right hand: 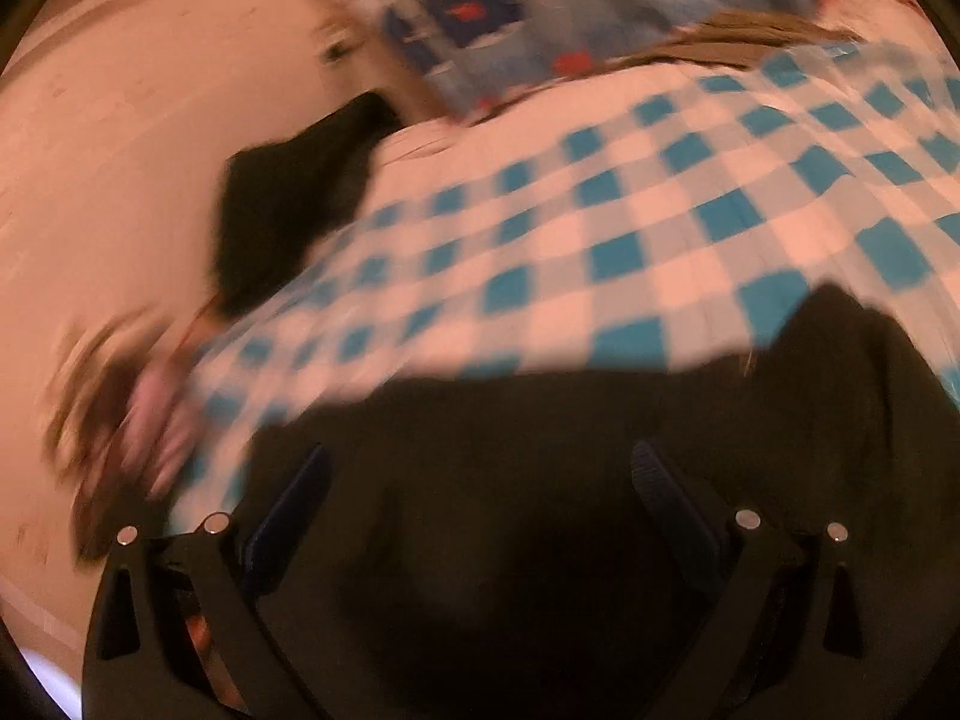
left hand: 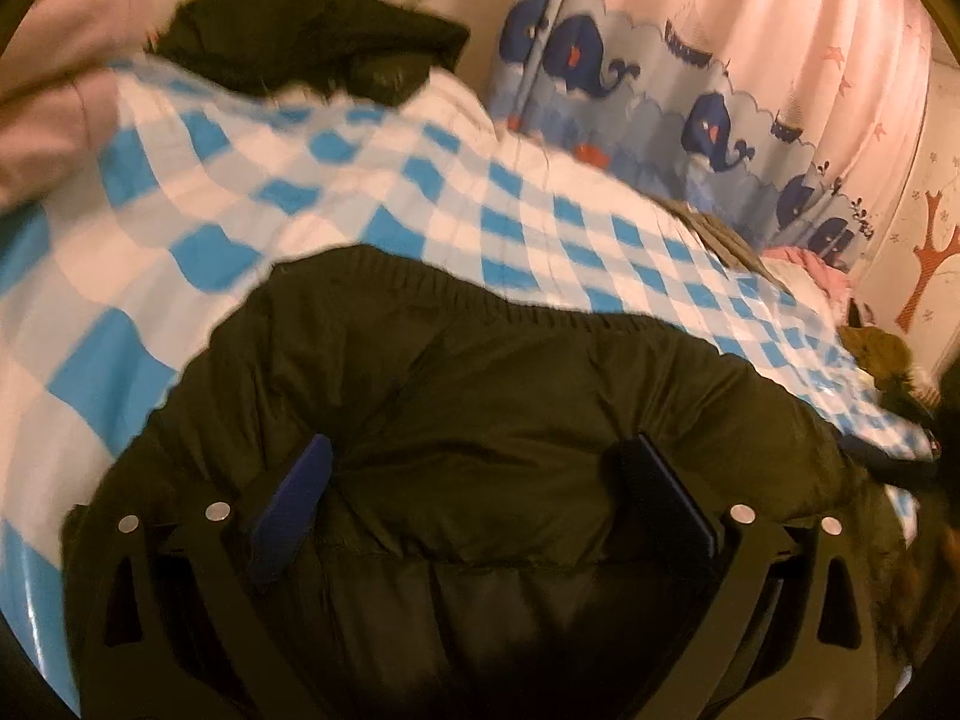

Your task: Fold large clothes

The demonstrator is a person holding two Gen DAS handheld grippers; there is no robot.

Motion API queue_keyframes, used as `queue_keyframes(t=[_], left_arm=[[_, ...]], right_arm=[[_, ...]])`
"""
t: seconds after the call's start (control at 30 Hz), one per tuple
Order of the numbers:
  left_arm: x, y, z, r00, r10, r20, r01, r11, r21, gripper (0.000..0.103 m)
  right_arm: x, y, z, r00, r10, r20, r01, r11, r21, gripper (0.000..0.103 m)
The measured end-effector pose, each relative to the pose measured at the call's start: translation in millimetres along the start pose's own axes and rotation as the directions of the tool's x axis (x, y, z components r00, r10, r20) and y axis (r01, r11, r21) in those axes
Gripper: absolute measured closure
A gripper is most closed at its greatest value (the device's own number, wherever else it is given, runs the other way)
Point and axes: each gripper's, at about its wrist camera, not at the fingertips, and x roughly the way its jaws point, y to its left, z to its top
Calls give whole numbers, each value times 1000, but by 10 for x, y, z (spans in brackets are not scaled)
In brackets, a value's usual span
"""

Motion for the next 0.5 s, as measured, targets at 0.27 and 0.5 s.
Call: queue_keyframes(t=[0.27, 0.5], left_arm=[[-1281, 479, -79, 988, -157, 5, 153, 955, -255, 8], [-2072, 878, -674, 990, -121, -74, 90, 938, -336, 8]], right_arm=[[-647, 914, -1339, 945, 210, -252, -244, 963, -113, 7], [-139, 1355, -1900, 842, 272, -465, -330, 943, -46, 7]])
